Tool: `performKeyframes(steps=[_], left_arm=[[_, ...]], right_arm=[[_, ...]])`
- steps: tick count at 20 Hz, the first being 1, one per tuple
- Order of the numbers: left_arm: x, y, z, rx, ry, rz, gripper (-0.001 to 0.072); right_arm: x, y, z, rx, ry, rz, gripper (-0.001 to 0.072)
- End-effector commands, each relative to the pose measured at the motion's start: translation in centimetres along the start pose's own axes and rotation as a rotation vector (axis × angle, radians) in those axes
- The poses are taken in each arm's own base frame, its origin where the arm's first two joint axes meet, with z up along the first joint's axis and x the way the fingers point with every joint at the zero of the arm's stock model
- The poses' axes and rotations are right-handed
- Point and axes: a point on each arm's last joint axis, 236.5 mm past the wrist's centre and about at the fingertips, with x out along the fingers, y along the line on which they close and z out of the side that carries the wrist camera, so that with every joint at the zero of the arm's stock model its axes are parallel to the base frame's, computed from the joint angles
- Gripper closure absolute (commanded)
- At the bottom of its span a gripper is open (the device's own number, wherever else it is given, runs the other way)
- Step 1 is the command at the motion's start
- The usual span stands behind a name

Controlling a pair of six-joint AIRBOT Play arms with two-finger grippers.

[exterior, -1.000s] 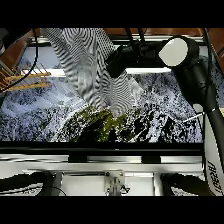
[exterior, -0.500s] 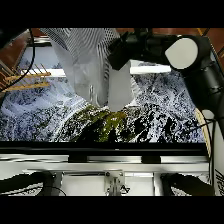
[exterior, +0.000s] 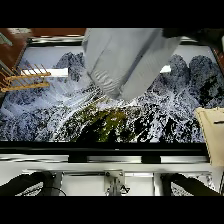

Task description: Fold the shirts.

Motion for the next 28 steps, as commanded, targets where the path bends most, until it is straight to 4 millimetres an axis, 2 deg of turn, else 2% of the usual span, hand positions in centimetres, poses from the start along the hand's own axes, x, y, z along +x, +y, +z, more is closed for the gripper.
performKeyframes(steps=[1,3,5,8,11,13,16,20,23,24,26,28], left_arm=[[-2.8,-1.0,3.2,0.070,-0.053,0.018,0.0032],[-3.7,-1.2,4.1,0.106,-0.067,0.033,0.0032],[-4.2,-1.6,4.2,0.111,-0.062,0.027,0.0032],[-4.3,-2.2,2.8,0.109,0.002,0.001,0.0032],[-4.5,-2.9,1.0,0.108,0.083,-0.029,0.0032],[-4.9,-3.2,0.8,0.084,0.098,-0.036,0.0032],[-5.8,-3.7,1.8,0.088,0.075,-0.039,0.0032],[-7.6,-4.8,3.6,0.089,0.038,-0.045,0.0033],[-9.3,-5.7,3.1,0.116,0.091,-0.050,0.0033],[-9.8,-5.3,2.8,0.121,0.115,-0.027,0.0034],[-10.6,-3.2,2.2,0.091,0.155,0.073,0.0034],[-11.2,-0.9,0.8,0.089,0.220,0.173,0.0034]], right_arm=[[-5.0,-13.6,-1.6,0.014,0.073,-0.430,0.0636],[-11.6,-21.2,-2.7,0.065,0.110,-0.710,0.0636],[-18.2,-26.3,-3.1,0.104,0.112,-0.916,0.0636],[-26.5,-30.9,-4.3,0.167,0.113,-1.129,0.0636],[-32.4,-33.6,-7.1,0.243,0.175,-1.287,0.0636],[-34.8,-34.8,-8.7,0.280,0.211,-1.353,0.0636],[-36.5,-36.2,-10.7,0.320,0.258,-1.409,0.0636],[-39.0,-38.2,-11.7,0.338,0.255,-1.491,0.0636],[-41.5,-40.0,-13.1,0.377,0.235,-1.566,0.0636],[-42.2,-40.6,-13.3,0.375,0.229,-1.584,0.0636],[-43.1,-42.1,-13.3,0.374,0.174,-1.613,0.0636],[-42.9,-43.4,-13.4,0.363,0.141,-1.616,0.0636]])
